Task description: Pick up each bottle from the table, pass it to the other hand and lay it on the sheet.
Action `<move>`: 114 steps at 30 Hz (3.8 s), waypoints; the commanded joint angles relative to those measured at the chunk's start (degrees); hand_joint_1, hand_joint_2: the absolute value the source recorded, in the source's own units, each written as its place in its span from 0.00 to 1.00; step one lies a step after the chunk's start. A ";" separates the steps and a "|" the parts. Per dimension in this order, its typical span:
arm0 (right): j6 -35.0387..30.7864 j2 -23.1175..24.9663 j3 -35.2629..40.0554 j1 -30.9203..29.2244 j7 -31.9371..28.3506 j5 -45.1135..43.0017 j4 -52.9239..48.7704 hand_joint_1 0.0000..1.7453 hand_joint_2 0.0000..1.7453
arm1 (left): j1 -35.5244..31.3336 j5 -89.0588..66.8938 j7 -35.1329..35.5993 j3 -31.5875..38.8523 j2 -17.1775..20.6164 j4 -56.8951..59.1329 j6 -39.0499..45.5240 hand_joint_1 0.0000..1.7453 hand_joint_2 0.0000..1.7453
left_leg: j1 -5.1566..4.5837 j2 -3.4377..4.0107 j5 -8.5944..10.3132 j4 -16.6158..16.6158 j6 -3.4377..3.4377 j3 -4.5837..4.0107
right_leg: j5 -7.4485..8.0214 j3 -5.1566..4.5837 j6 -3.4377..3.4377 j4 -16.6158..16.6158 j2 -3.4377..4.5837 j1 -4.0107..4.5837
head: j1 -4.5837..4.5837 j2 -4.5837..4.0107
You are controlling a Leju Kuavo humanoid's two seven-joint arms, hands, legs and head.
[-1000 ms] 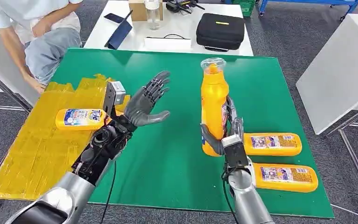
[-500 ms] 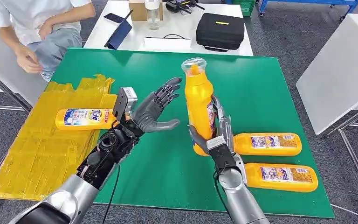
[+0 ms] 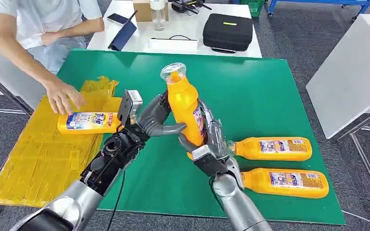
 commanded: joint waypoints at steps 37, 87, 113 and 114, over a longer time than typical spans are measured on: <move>-6.03 -0.09 8.46 -1.68 1.06 7.67 9.05 1.00 1.00 | -4.19 3.27 -0.69 -4.01 -1.20 7.22 -2.03 0.24 1.00 | 0.03 -0.03 -0.09 0.01 -0.08 0.19 | -0.10 0.15 -0.09 -0.01 -0.10 0.05 | 0.00 0.00; -2.51 -9.79 0.04 9.23 10.17 -1.87 -27.87 0.00 0.00 | -7.72 -32.87 -2.79 8.54 3.04 11.88 47.58 1.00 1.00 | 0.03 -0.02 -0.24 0.10 -0.12 0.31 | -0.24 0.28 -0.14 0.11 -0.14 0.05 | 0.00 0.00; -1.80 -13.48 -10.21 8.30 10.95 0.09 -29.06 0.00 1.00 | -15.91 -99.22 26.28 -14.24 13.78 40.69 55.99 1.00 1.00 | 0.04 0.08 -0.29 0.09 -0.15 0.46 | -0.24 0.41 -0.20 0.10 -0.02 0.07 | 0.02 0.00; -1.72 -13.58 -10.50 8.37 10.98 0.08 -29.04 0.00 1.00 | -15.92 -99.22 26.20 -15.07 13.92 41.48 55.47 1.00 1.00 | 0.03 0.04 -0.18 0.03 -0.12 0.29 | -0.15 0.25 -0.16 0.04 -0.05 0.05 | -0.02 0.00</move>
